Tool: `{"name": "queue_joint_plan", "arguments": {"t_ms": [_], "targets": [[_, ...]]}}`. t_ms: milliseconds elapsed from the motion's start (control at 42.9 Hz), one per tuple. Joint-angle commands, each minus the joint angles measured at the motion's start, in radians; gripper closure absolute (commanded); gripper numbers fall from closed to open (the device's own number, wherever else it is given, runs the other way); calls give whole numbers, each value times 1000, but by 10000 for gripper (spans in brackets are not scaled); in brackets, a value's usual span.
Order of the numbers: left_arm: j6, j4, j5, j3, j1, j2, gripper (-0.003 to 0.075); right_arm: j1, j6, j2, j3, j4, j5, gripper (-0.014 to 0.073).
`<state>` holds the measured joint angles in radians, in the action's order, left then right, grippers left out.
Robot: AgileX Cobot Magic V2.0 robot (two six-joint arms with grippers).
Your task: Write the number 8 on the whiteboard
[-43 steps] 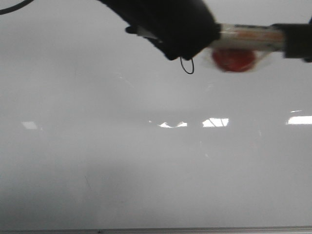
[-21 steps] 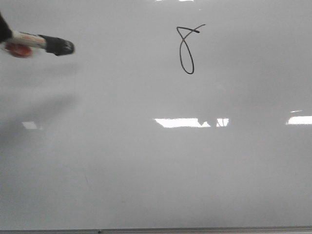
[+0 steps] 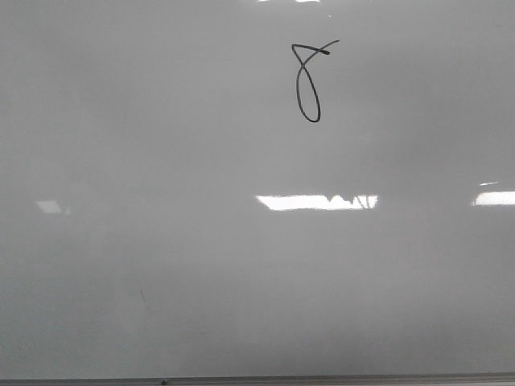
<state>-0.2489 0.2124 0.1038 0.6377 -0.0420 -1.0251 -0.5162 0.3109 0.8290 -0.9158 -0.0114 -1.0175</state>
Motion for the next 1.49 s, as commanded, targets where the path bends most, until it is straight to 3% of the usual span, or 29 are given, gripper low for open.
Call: {"name": "queue_joint_plan", "arguments": {"t_ms": [0,280,629,886,1468], "targets": [[12,25,-244,-2,-1,-50,731,8,-1,-1,-25,11,68,57],[12,30,-331,6,12,-246,729,8,-1,-1,-25,11,81,57],[10,30,-143,117,12,-366,719,8,-1,-1,-25,11,80,57],[10,30,-134,129,12,-376,484,8,-1,-1,-25,6,79,57],[8,26,-127,131,-8,-374,236,8,-1,-1,-25,-15,79,57]]}}
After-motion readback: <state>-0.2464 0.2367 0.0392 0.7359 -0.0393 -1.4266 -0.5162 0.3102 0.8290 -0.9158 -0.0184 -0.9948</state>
